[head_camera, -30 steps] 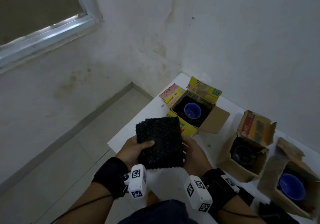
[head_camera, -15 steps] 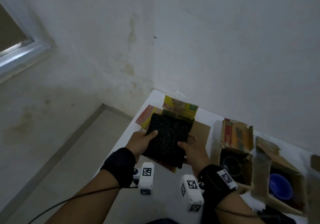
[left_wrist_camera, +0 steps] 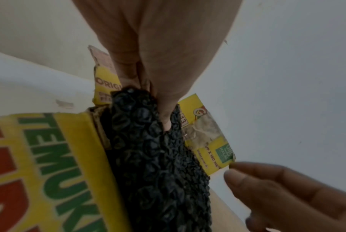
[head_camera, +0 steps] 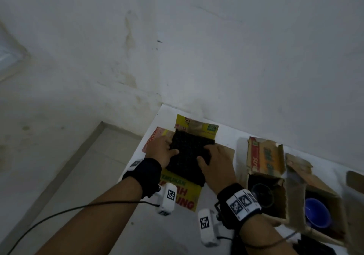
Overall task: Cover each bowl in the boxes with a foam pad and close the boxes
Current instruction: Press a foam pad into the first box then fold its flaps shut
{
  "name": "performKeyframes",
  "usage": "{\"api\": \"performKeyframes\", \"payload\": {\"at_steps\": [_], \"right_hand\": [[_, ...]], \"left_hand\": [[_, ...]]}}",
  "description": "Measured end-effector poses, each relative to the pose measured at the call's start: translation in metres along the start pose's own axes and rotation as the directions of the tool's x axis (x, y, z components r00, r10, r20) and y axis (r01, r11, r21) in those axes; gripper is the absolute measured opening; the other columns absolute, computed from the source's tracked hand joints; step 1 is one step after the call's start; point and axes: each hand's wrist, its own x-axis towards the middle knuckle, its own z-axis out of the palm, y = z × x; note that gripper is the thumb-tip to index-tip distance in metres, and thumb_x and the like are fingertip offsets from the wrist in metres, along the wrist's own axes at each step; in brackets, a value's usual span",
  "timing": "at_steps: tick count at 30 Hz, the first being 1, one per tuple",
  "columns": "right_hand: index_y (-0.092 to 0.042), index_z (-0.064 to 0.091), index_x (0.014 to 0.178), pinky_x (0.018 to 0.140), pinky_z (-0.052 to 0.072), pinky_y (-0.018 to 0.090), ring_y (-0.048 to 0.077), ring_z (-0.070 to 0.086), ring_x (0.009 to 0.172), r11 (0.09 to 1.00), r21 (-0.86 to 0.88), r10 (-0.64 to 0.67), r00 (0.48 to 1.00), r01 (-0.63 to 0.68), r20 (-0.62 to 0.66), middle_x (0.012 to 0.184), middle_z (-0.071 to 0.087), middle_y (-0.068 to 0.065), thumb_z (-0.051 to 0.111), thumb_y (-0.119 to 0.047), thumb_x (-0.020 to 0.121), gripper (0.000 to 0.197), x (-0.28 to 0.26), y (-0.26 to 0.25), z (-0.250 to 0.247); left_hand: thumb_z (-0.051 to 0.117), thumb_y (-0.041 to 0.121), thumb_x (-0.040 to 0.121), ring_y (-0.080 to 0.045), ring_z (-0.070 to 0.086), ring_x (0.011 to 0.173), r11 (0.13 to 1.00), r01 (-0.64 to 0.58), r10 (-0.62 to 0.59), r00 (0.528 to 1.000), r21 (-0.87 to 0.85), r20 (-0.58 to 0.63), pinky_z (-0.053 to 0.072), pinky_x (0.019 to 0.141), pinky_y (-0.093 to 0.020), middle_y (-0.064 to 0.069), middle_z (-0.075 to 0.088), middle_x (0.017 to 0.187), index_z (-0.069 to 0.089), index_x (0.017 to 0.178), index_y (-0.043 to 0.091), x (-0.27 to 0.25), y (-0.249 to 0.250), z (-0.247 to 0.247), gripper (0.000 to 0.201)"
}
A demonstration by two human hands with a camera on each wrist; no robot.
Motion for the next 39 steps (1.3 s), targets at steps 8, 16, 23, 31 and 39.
{"api": "performKeyframes", "payload": {"at_steps": [8, 16, 23, 31, 39], "right_hand": [[-0.020, 0.043, 0.139, 0.101, 0.038, 0.033, 0.026, 0.040, 0.121, 0.970, -0.175, -0.075, 0.893, 0.169, 0.443, 0.138, 0.039, 0.006, 0.057, -0.031, 0.093, 0.050, 0.005, 0.005, 0.013], [-0.014, 0.046, 0.137, 0.095, 0.041, 0.032, 0.027, 0.048, 0.119, 0.948, -0.233, -0.064, 0.844, 0.219, 0.533, 0.135, 0.049, 0.010, 0.060, -0.026, 0.092, 0.049, 0.028, 0.001, 0.012], [-0.017, 0.046, 0.135, 0.090, 0.046, 0.036, 0.031, 0.052, 0.110, 0.905, -0.326, -0.054, 0.834, 0.273, 0.550, 0.129, 0.046, 0.010, 0.069, -0.024, 0.079, 0.061, 0.038, 0.009, 0.000], [-0.010, 0.054, 0.125, 0.080, 0.044, 0.031, 0.030, 0.053, 0.106, 0.883, -0.380, -0.025, 0.835, 0.277, 0.550, 0.126, 0.049, 0.013, 0.070, -0.018, 0.079, 0.049, 0.048, 0.007, 0.014], [-0.019, 0.021, 0.148, 0.103, 0.039, 0.039, 0.031, 0.036, 0.131, 0.940, -0.314, 0.057, 0.852, 0.129, 0.521, 0.149, 0.029, 0.011, 0.081, -0.040, 0.061, 0.107, 0.065, 0.013, 0.030]], "left_hand": [[0.076, 0.027, 0.080, -0.014, 0.060, 0.086, 0.992, -0.121, 0.119, 0.990, -0.023, -0.080, 0.045, 0.074, -0.028, 0.001, 0.066, 0.096, 0.059, 0.106, 0.014, 0.009, -0.005, 0.003, 0.034], [0.067, 0.014, 0.089, -0.024, 0.059, 0.114, 0.798, -0.506, 0.375, 0.842, 0.326, 0.388, 0.047, 0.095, -0.033, -0.007, 0.063, 0.126, 0.064, 0.124, 0.016, 0.011, -0.006, -0.014, 0.036], [0.066, 0.008, 0.085, -0.028, 0.064, 0.101, 0.703, -0.517, 0.282, 0.833, 0.489, 0.476, 0.048, 0.083, -0.032, -0.014, 0.067, 0.115, 0.066, 0.112, 0.007, 0.026, 0.004, 0.001, 0.027], [0.069, 0.006, 0.078, -0.029, 0.063, 0.102, 0.787, -0.463, 0.312, 0.869, 0.407, 0.384, 0.051, 0.081, -0.033, -0.011, 0.067, 0.110, 0.067, 0.107, 0.008, 0.028, 0.002, 0.006, 0.029], [0.085, 0.012, 0.064, -0.029, 0.061, 0.107, 0.881, -0.381, 0.230, 0.863, 0.279, 0.450, 0.053, 0.088, -0.040, -0.010, 0.065, 0.119, 0.055, 0.127, 0.016, 0.037, 0.014, 0.015, 0.070]]}}
